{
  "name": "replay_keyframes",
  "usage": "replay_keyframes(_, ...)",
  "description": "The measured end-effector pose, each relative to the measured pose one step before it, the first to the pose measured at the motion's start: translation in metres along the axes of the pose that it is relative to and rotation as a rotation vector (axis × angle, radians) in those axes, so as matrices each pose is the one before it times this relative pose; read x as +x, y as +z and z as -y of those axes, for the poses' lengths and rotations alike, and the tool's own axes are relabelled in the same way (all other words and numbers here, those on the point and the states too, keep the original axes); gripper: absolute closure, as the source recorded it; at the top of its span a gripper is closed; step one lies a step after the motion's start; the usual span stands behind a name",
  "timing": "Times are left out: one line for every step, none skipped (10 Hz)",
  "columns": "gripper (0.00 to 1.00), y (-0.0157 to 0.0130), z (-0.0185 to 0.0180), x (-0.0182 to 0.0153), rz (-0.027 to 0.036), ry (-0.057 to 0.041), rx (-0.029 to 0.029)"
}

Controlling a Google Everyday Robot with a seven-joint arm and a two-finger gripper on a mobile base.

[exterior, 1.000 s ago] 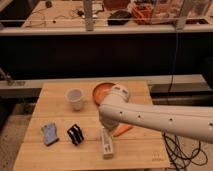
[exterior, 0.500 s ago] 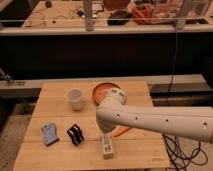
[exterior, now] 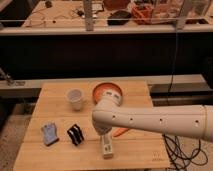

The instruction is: Knock the eraser over

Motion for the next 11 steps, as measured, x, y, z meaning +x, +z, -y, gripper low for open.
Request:
replay_keyframes(0.97,0.00341,0.00095,-0.00691,0.00898,-0.01595,-0.00139)
replay_keyframes(0.97,0.00295,0.00174,-0.00827,0.0115,-0.01402,-0.00154)
replay_keyframes(0.97,0.00168,-0.00113,-0.00257,0.00577,-0.00373,-0.00199)
replay_keyframes(0.97,0.00215,-0.00185,-0.00257,0.0101,-0.01231,-0.00264)
replay_keyframes(0.97,0.00013,-0.00035,0.00019,0.00284,-0.00038,-0.00099)
replay_keyframes(0.97,0.00113,0.00022,-0.00162,0.00365,-0.00459,0.00012)
replay_keyframes(0.97,0.00555,0.00378,-0.00948,0.01294,-0.01899,-0.00201)
replay_keyframes(0.97,0.00339,0.00407,-0.00855,0.01031,-0.0123,-0.00088)
replay_keyframes(0.97,0.00231,0.00418,-0.0074,0.01096,-0.01324,0.00133)
replay_keyframes(0.97,0.00171,0.00157,-0.0047,0.0097,-0.01471,-0.00093)
replay_keyframes(0.97,0.00038,0.00073,-0.00157,0.00328,-0.00826,-0.00052)
